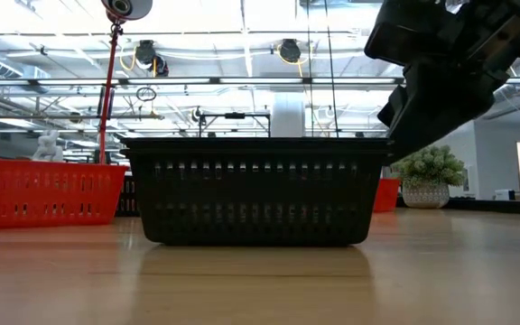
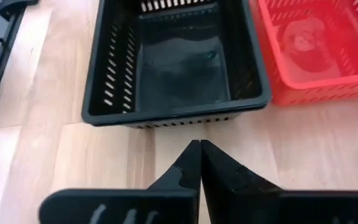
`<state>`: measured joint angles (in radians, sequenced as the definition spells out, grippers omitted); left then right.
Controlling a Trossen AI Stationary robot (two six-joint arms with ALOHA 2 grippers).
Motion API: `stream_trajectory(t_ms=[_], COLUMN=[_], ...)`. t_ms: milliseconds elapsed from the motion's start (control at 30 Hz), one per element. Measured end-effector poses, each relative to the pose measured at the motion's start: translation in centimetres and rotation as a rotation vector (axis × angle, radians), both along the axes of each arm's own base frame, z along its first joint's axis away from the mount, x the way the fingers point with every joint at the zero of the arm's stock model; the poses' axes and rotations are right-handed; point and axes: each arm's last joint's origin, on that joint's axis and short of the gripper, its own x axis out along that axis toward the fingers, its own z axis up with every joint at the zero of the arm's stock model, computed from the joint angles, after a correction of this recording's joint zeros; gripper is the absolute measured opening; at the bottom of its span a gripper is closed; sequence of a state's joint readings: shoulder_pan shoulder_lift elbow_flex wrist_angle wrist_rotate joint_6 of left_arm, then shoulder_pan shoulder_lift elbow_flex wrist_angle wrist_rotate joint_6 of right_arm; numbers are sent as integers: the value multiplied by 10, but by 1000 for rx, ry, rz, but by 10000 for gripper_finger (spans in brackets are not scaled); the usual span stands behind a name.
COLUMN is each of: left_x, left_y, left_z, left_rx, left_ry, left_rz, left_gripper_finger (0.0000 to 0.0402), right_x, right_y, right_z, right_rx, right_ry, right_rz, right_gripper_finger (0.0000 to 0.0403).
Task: Stack baskets by color
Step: Stack the top right black bin on the bottom black bin, then stack the bottom left red bin on the center red bin
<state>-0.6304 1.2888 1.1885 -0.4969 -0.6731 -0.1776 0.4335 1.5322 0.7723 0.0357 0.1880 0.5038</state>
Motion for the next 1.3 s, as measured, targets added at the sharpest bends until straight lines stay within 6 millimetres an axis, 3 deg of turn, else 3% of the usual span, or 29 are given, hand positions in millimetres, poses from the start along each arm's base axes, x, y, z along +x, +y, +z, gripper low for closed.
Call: stream_trajectory(t_ms=[833,1100,1300], left_x=[0,-5,-29], left_y=[0,4,7], left_z=[0,-8,-39], left_rx=[-7,-8,-75], left_ry=[1,76,280], left_rz=[5,39,201], left_gripper_finger=[230,230,230], right_x=[16,2,-20], right_y=[-1,-4,-3], right_z=[-13,6,26], right_rx=[-67,-39,-26], right_ry=[-81,-41,5], right_rz=[31,48,55], right_gripper_finger=[2,2,2])
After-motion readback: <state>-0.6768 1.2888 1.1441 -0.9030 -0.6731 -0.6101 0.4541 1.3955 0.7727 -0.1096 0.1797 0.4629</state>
